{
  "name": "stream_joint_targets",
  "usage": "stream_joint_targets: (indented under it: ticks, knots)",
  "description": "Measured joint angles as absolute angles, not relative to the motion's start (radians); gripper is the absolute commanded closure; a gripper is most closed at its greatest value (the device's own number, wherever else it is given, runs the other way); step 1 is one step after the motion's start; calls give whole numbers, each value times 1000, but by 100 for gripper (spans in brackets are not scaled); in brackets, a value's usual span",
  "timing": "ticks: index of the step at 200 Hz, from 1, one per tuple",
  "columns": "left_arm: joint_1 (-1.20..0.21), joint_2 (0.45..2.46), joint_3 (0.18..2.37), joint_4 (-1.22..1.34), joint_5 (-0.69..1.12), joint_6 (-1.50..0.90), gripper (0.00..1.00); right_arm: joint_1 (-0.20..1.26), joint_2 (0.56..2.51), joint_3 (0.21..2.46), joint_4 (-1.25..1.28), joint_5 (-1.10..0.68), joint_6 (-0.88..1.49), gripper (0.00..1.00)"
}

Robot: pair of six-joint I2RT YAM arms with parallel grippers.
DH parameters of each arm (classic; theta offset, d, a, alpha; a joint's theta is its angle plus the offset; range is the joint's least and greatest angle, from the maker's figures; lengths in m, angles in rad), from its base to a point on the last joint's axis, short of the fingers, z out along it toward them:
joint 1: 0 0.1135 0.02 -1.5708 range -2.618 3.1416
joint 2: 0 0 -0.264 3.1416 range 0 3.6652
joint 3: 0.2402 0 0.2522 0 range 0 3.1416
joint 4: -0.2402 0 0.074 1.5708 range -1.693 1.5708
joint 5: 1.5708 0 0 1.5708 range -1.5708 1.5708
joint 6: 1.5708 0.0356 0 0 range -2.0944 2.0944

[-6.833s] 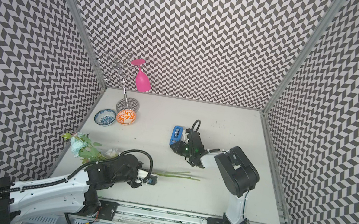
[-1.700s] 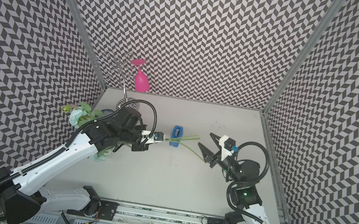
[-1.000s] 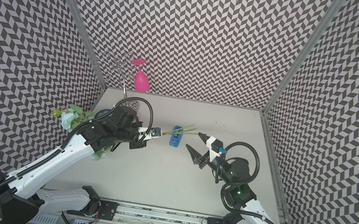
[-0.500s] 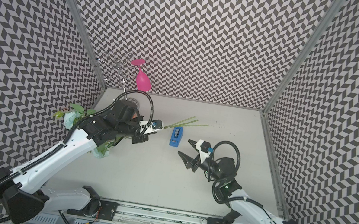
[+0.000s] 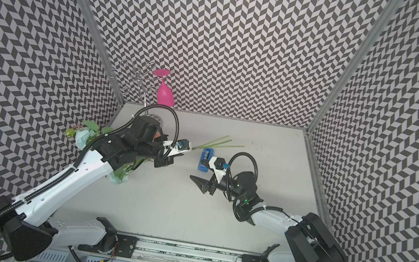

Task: Wrap bouquets with tape
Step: Wrap the tape around the bouquet.

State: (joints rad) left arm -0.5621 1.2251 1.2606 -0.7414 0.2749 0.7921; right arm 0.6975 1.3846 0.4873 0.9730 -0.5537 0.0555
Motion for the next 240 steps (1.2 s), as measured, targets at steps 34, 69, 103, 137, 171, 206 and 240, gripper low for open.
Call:
stream_joint_targets:
  ticks: [34, 69, 103, 137, 171, 206, 240]
  knots:
    - [-562, 1225, 1260, -739, 274, 793, 100, 718, 1414, 513, 970, -550, 79, 76]
    - [-562, 1223, 1235, -713, 251, 793, 100, 757, 1338, 516, 932, -558, 103, 98]
    - [-566, 1223, 1195, -709, 242, 800, 100, 772, 1202, 614, 812, -476, 125, 97]
    - [-584, 1210, 1191, -682, 248, 811, 100, 767, 1196, 760, 625, -292, 171, 93]
    - [-582, 1186, 1190, -653, 245, 813, 100, 749, 1289, 975, 371, -191, 205, 77]
    - [-588, 1183, 1149, -686, 245, 826, 100, 683, 1374, 1205, 152, -128, 223, 59]
    - [-595, 1177, 1124, -713, 261, 842, 100, 595, 1383, 1313, 1, -133, 214, 44]
